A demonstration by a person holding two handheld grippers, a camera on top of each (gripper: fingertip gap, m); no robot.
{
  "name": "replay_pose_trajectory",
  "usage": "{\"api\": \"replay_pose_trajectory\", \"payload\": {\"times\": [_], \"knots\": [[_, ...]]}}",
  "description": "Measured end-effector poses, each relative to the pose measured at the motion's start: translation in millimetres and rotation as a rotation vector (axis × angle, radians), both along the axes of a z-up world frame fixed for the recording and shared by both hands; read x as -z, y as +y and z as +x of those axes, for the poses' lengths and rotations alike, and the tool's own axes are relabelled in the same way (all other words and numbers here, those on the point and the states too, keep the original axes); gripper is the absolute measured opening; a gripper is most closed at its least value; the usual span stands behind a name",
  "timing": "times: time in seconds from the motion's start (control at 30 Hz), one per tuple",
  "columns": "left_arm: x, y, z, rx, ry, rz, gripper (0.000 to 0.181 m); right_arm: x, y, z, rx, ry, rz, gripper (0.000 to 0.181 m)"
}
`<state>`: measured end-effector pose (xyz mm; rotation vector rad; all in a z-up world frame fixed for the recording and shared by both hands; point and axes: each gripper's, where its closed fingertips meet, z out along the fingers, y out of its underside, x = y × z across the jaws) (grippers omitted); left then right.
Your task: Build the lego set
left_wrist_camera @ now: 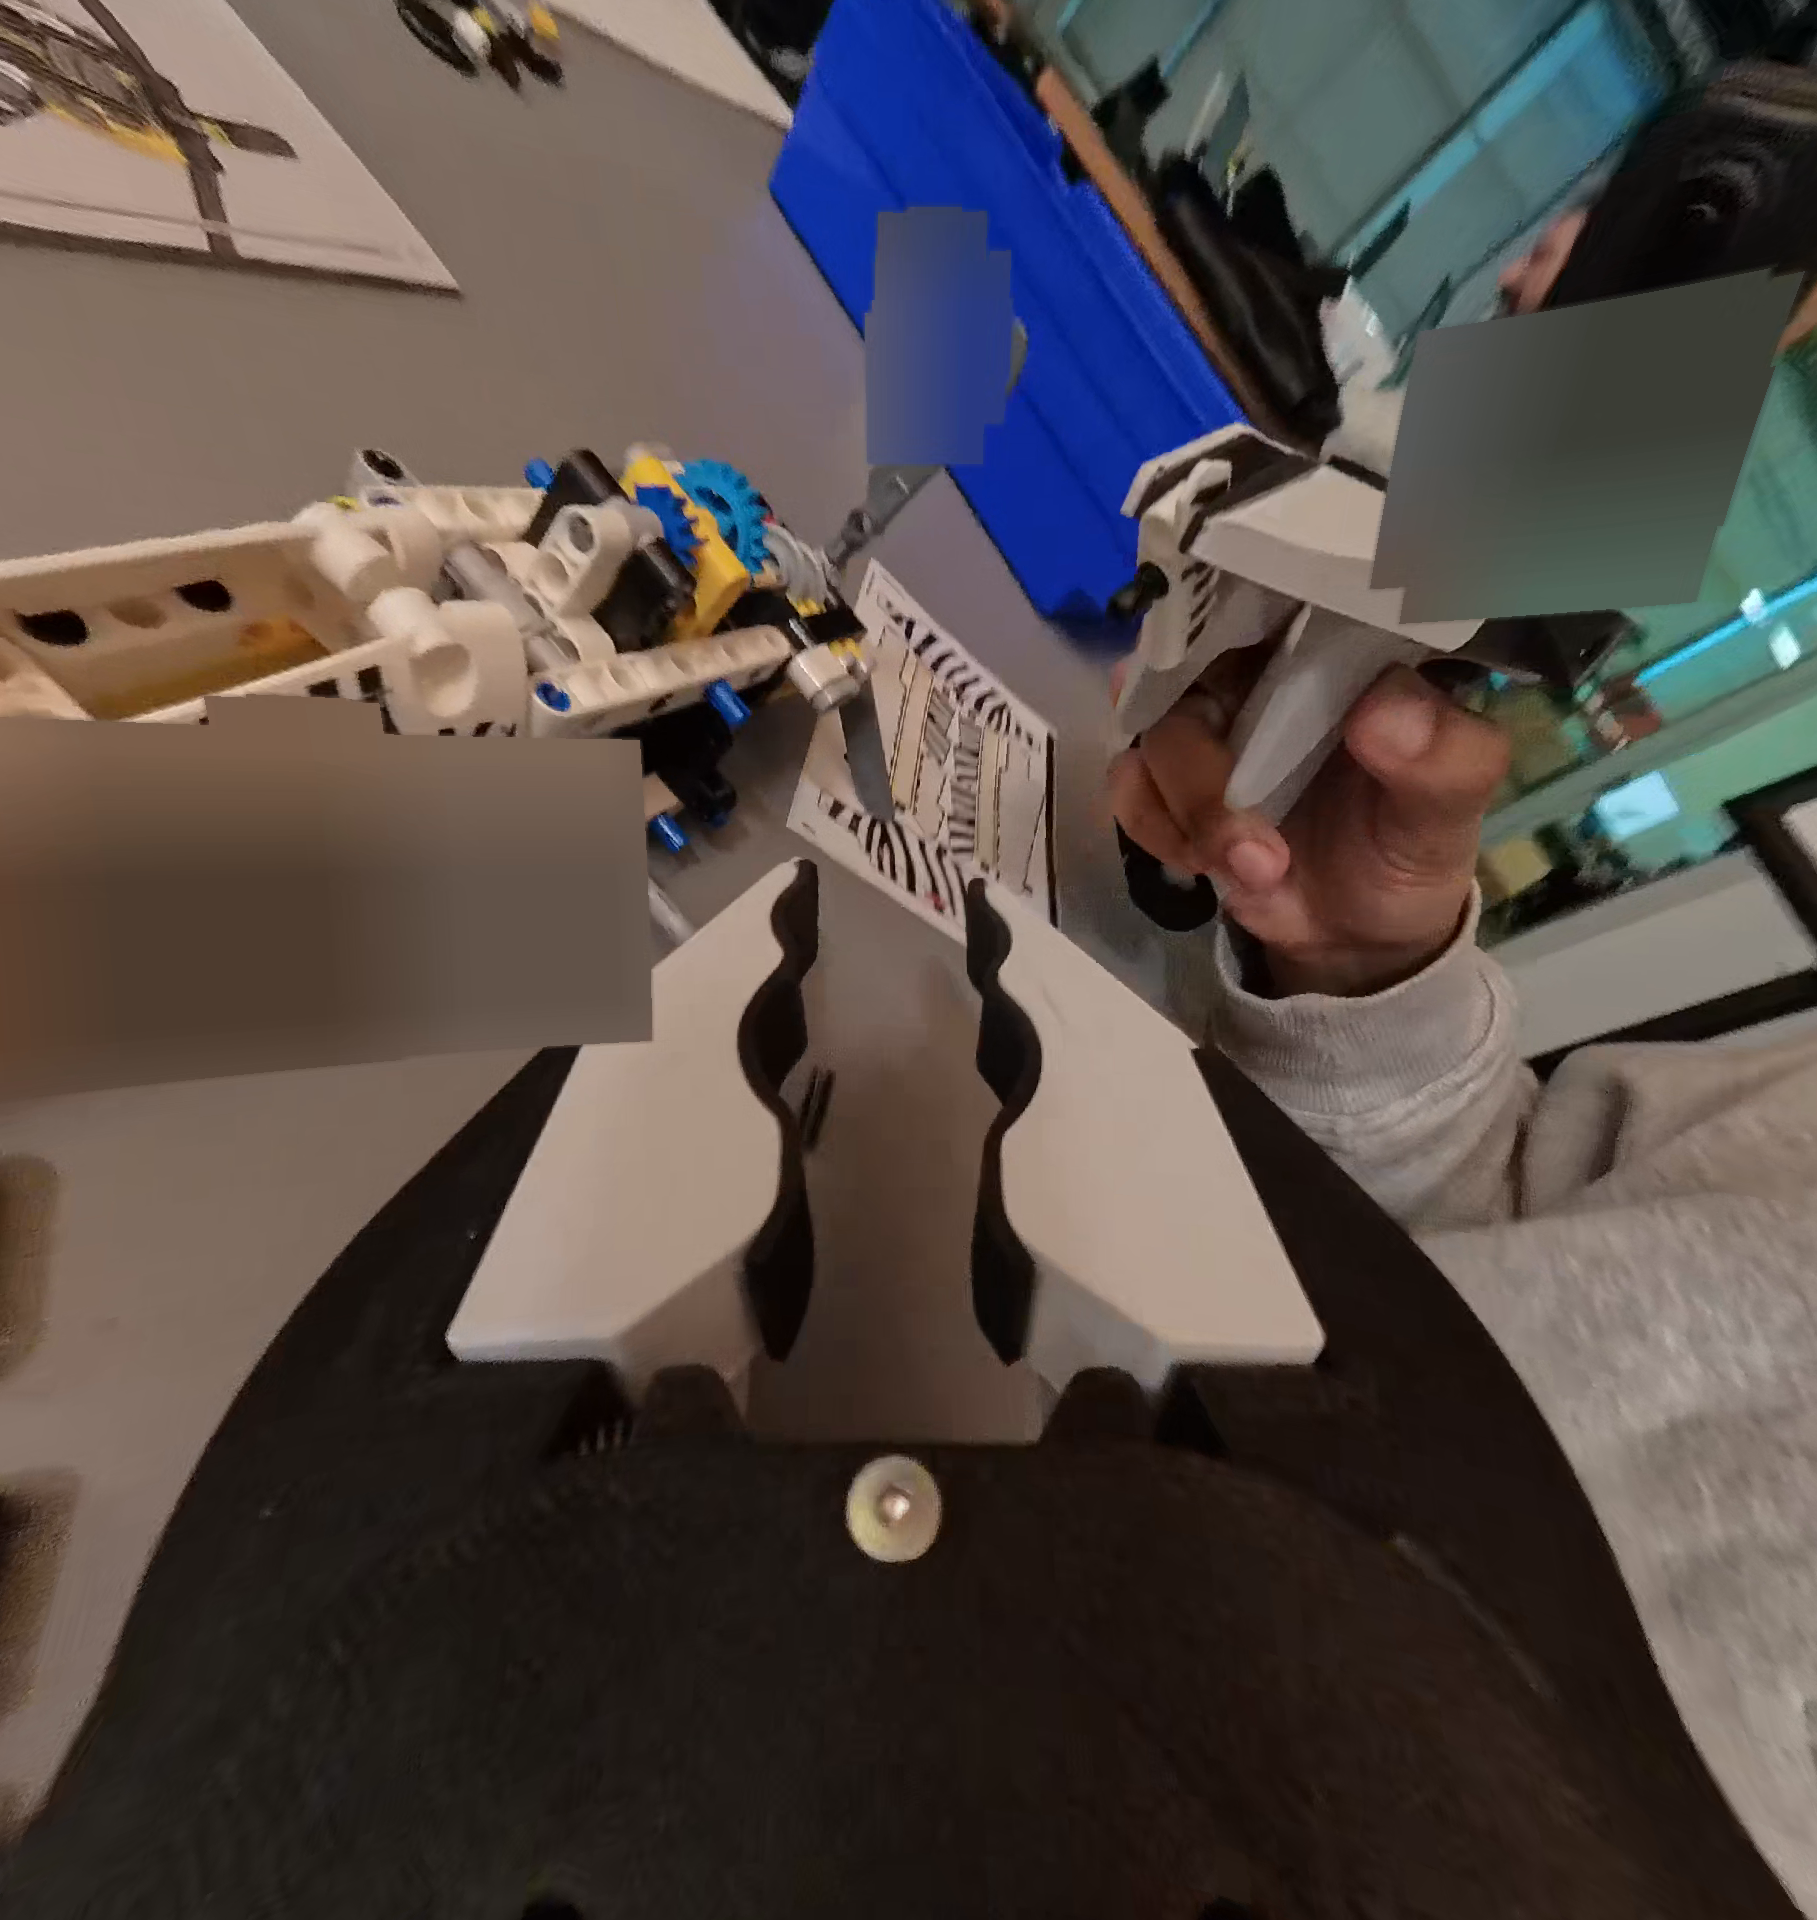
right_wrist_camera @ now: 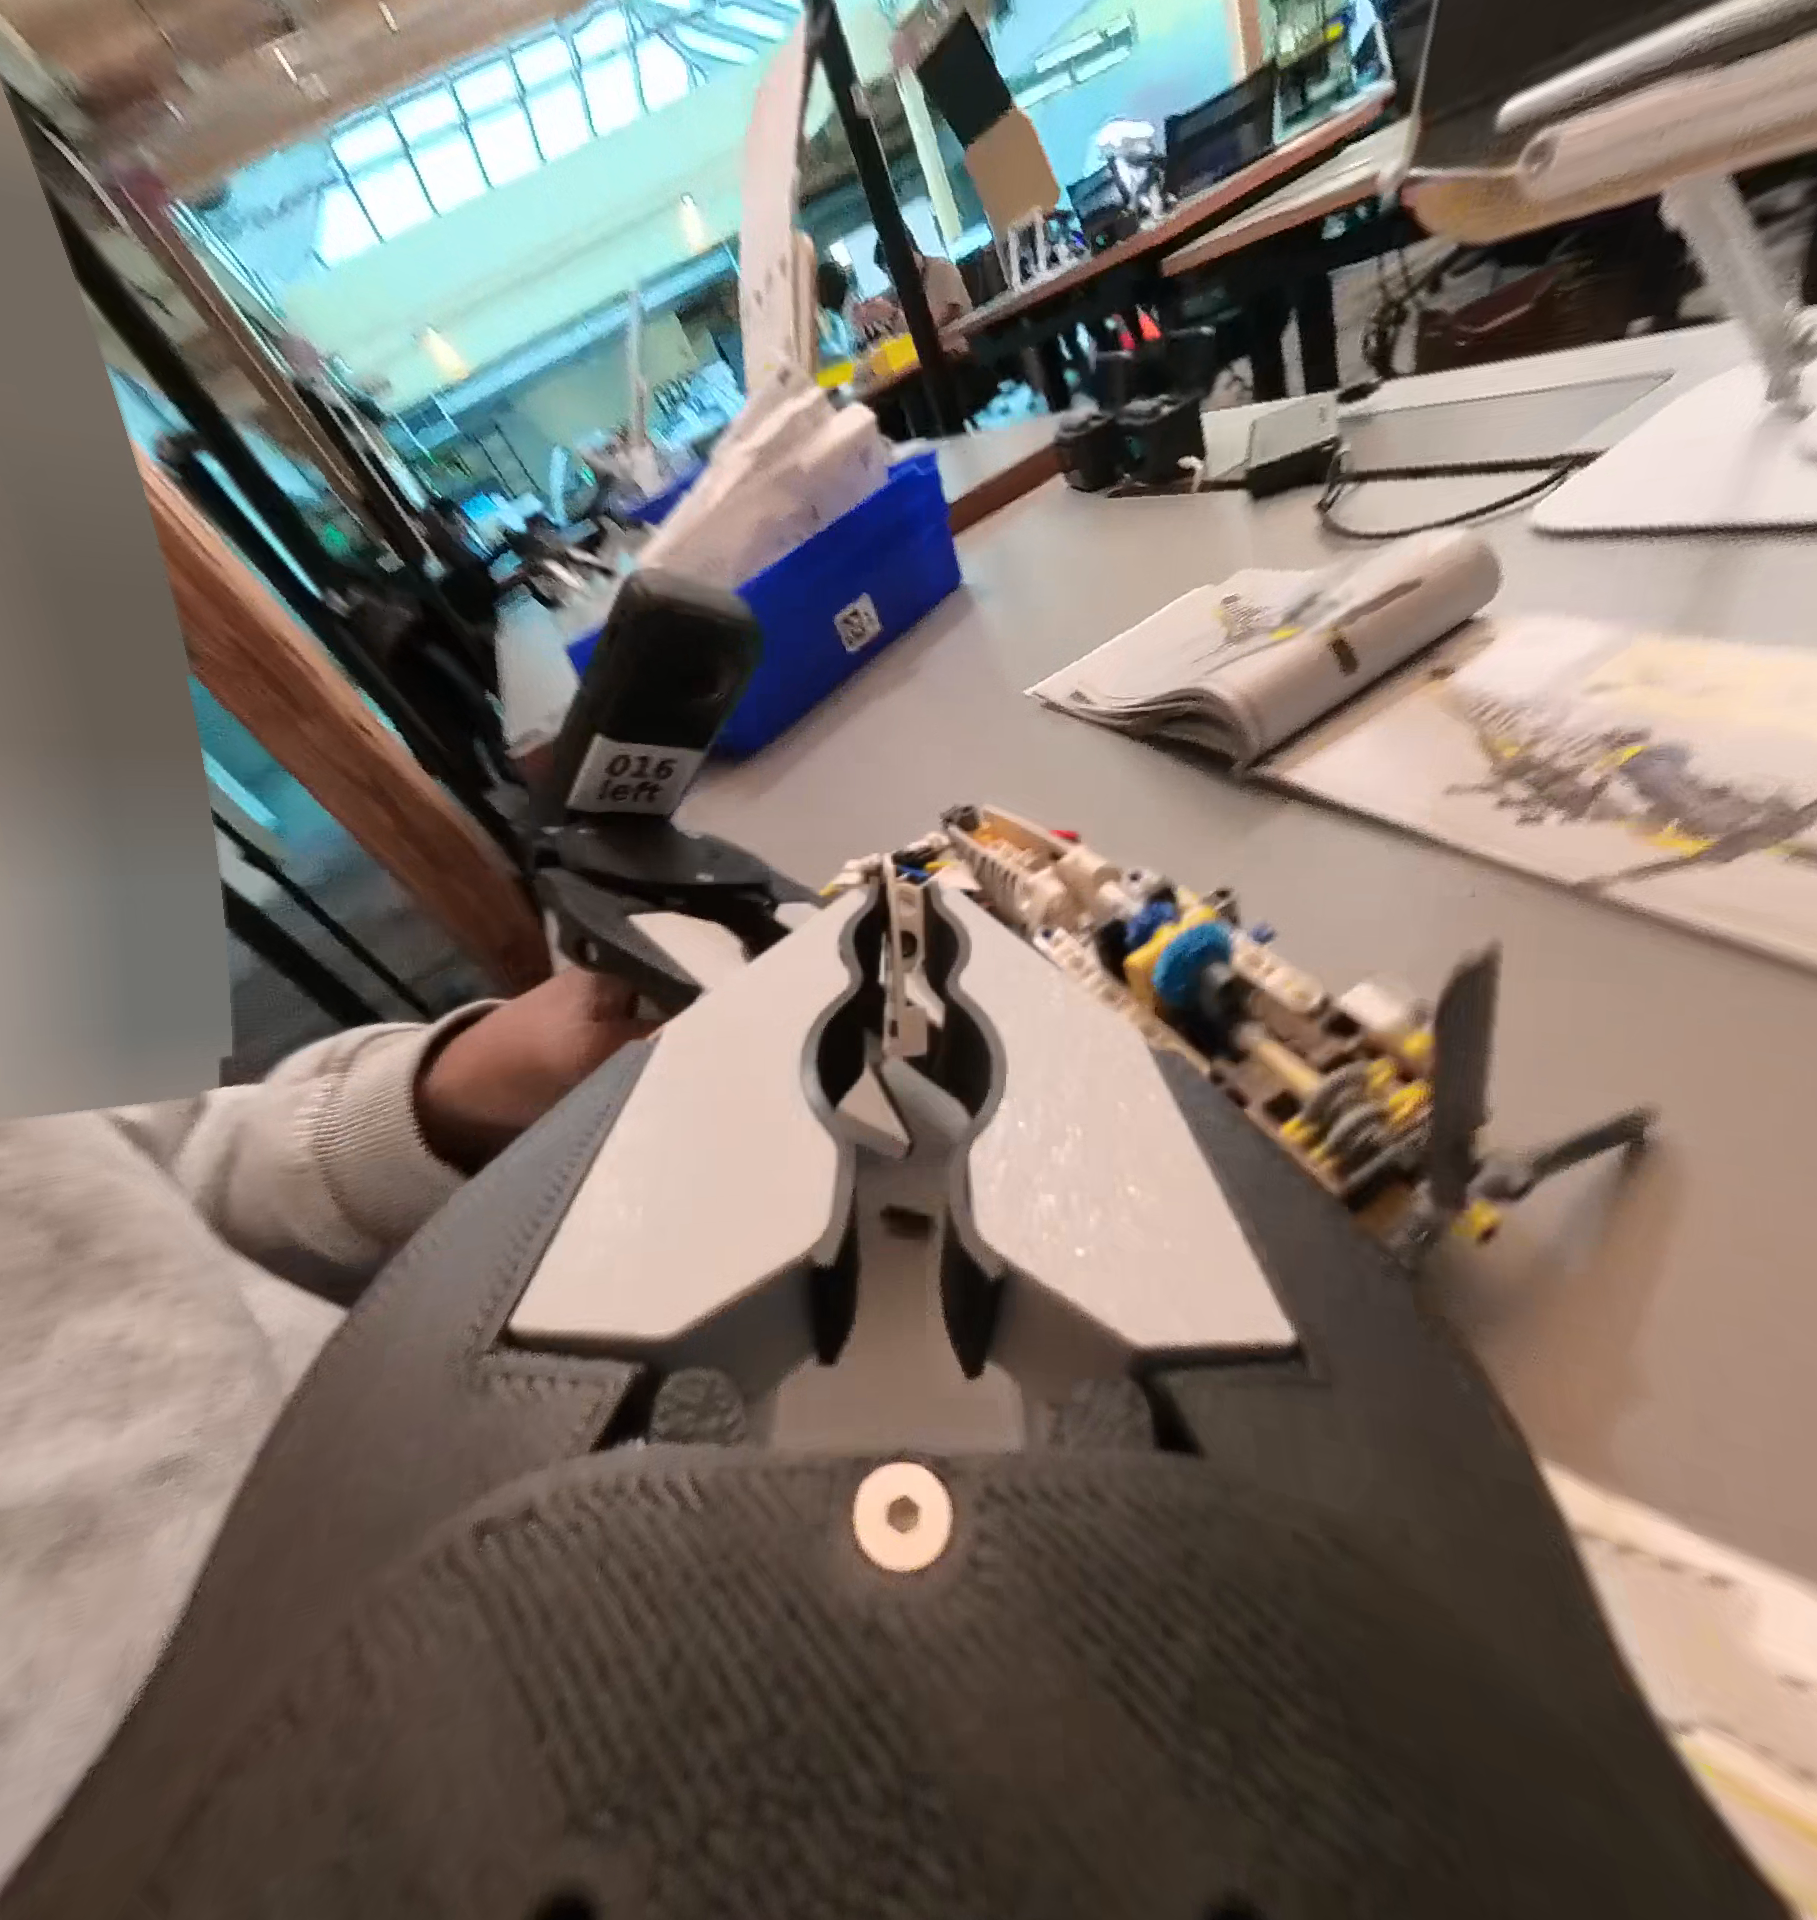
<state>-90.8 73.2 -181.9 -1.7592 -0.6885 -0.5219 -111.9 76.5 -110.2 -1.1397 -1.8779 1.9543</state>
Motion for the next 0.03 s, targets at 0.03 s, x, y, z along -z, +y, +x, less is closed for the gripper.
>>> {"api": "replay_pose_trajectory", "payload": {"times": [0.03], "knots": [[-3.3, 1.3, -2.5, -0.023, -0.032, 0.039, 0.030, -2.3, -1.8, -6.2, 0.001, 0.008, 0.069, 0.005]]}}
